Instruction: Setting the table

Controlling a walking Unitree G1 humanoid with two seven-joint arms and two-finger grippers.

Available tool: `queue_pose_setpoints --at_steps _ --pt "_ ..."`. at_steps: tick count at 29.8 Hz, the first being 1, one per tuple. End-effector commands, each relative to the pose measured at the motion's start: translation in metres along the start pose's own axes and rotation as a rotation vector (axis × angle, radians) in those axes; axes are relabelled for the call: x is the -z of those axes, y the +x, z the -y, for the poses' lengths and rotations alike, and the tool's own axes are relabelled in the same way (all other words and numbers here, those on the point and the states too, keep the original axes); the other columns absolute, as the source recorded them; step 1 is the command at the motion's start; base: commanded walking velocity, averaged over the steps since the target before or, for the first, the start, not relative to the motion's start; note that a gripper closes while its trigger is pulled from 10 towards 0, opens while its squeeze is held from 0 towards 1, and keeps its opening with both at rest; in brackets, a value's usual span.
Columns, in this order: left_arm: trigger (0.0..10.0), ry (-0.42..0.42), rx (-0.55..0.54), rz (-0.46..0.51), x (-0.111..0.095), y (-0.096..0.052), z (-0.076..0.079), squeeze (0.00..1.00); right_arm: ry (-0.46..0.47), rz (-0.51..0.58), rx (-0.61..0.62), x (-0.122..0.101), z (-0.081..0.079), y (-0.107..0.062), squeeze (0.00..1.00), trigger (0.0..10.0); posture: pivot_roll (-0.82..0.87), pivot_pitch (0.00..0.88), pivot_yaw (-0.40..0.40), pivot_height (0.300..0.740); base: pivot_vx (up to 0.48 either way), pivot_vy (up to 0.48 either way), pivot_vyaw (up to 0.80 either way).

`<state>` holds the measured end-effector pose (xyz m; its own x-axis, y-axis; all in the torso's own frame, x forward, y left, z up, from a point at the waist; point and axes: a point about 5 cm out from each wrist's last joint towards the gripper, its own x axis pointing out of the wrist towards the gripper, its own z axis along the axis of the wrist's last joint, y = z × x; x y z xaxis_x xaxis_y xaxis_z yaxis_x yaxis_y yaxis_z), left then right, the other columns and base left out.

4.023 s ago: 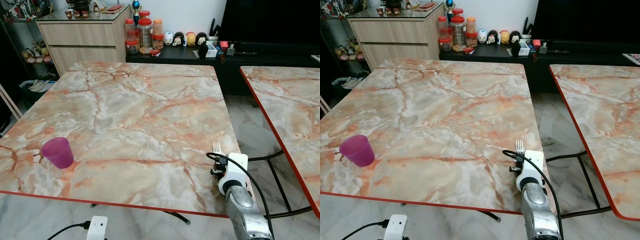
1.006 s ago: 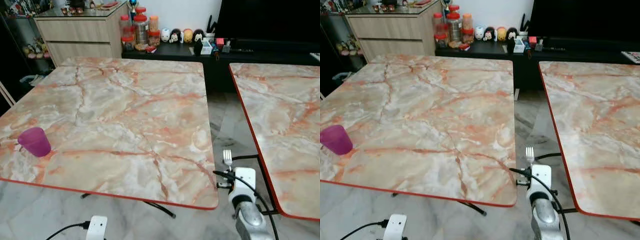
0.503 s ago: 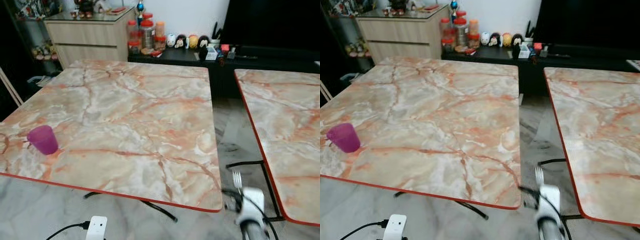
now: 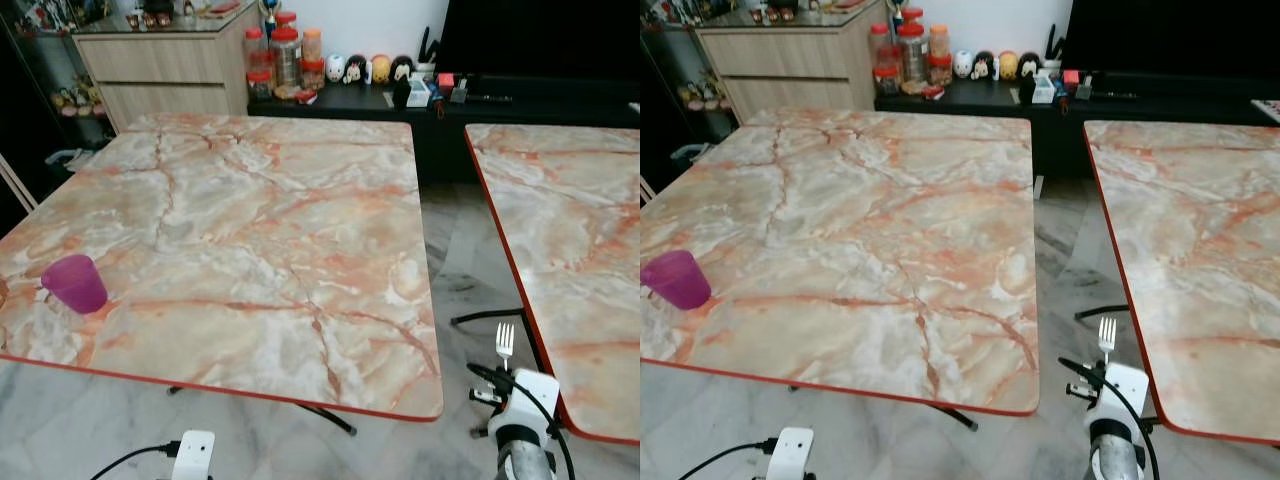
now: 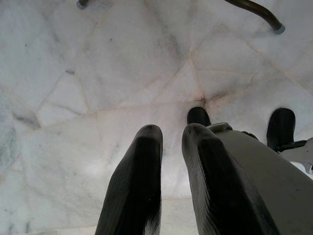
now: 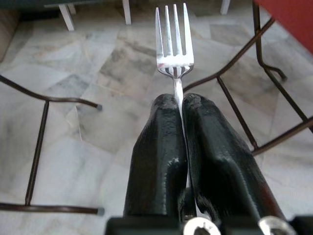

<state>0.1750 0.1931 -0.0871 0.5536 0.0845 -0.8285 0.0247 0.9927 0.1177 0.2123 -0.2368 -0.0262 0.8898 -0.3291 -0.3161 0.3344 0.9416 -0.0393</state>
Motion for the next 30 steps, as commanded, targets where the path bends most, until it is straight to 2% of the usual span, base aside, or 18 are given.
queue_pose_setpoints --at_steps 1,4,10,14,16,18,21,25,30 --pt "10.0 0.008 0.002 -0.014 0.003 0.000 -0.001 0.00 -0.014 -0.049 -0.013 0.010 -0.001 -0.005 0.00 10.0 -0.07 0.000 0.002 0.740 0.000 0.000 0.00" --pt "10.0 0.010 0.000 -0.019 0.005 -0.001 -0.002 0.00 -0.018 -0.122 -0.018 0.023 0.001 -0.011 0.00 10.0 -0.07 0.000 0.003 0.740 0.000 0.000 0.00" --pt "10.0 0.010 0.001 -0.018 0.004 -0.001 -0.002 0.00 -0.026 -0.184 -0.010 0.035 0.004 -0.017 0.00 10.0 -0.07 0.000 0.002 0.740 0.000 0.000 0.00" --pt "10.0 0.011 0.006 -0.017 0.003 0.000 0.000 0.00 -0.022 -0.294 -0.003 0.053 0.007 -0.027 0.00 10.0 -0.07 0.000 0.001 0.740 0.000 0.000 0.00" --pt "10.0 0.011 0.006 -0.018 0.003 0.000 0.000 0.00 -0.017 -0.306 -0.001 0.055 0.008 -0.028 0.00 10.0 -0.07 0.000 0.001 0.740 0.000 0.000 0.00" --pt "10.0 0.016 0.011 -0.019 0.003 0.000 0.002 0.00 -0.008 -0.424 -0.002 0.071 0.009 -0.039 0.00 10.0 -0.08 0.000 0.001 0.740 0.000 0.000 0.00" --pt "10.0 0.024 0.015 -0.021 0.004 0.000 0.003 0.00 -0.016 -0.524 -0.012 0.085 0.009 -0.051 0.00 10.0 -0.07 0.000 0.000 0.740 0.000 0.000 0.00" --pt "10.0 0.028 0.012 -0.027 0.005 -0.001 0.003 0.00 -0.030 -0.559 -0.027 0.089 0.008 -0.054 0.00 10.0 -0.07 0.000 0.000 0.740 0.000 0.000 0.00" --pt "10.0 0.029 0.011 -0.029 0.006 -0.001 0.002 0.00 -0.017 -0.544 -0.017 0.085 0.008 -0.049 0.00 10.0 -0.07 0.000 -0.001 0.740 0.000 0.000 0.00"
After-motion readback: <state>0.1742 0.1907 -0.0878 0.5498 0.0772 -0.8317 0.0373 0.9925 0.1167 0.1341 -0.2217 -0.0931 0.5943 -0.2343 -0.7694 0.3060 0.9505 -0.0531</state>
